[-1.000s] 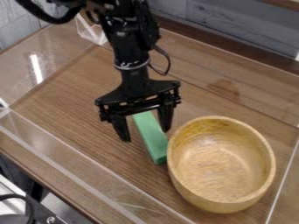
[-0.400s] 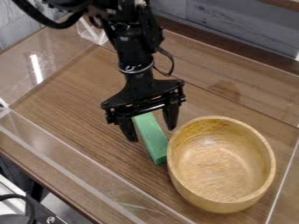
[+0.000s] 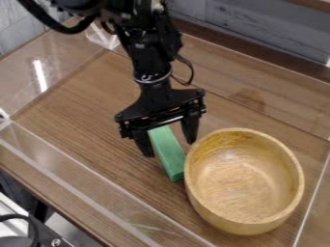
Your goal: Put the green block in the brown bowl
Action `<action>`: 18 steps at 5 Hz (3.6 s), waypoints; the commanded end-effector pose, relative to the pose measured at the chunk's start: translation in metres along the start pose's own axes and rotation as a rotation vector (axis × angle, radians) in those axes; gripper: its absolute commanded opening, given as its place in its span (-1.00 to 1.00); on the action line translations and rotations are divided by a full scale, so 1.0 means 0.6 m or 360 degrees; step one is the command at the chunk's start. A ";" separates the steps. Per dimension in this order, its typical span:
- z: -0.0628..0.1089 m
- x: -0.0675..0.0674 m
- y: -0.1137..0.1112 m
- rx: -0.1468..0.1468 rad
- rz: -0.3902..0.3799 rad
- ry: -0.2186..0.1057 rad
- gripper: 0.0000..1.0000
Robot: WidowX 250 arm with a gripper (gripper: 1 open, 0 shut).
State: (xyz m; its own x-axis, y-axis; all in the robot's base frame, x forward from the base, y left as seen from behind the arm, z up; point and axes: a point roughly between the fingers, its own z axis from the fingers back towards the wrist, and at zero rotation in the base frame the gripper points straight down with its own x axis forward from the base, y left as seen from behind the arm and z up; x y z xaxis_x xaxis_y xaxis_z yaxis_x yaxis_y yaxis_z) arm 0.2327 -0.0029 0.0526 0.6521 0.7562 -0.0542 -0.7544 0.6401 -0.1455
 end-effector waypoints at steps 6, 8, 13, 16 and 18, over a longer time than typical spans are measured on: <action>-0.004 0.002 -0.012 -0.0026 0.0035 -0.0034 1.00; -0.005 0.003 -0.011 -0.0022 0.0054 -0.0033 1.00; -0.028 -0.006 -0.006 -0.0020 0.0113 -0.0026 -1.00; -0.001 -0.026 -0.005 -0.0003 0.0127 0.0010 -1.00; 0.012 -0.039 -0.009 -0.0008 0.0113 0.0024 -1.00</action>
State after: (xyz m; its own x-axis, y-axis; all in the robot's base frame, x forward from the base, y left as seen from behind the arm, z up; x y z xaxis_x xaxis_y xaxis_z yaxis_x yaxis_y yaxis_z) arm 0.2133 -0.0217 0.0503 0.5868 0.8019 -0.1126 -0.8096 0.5780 -0.1027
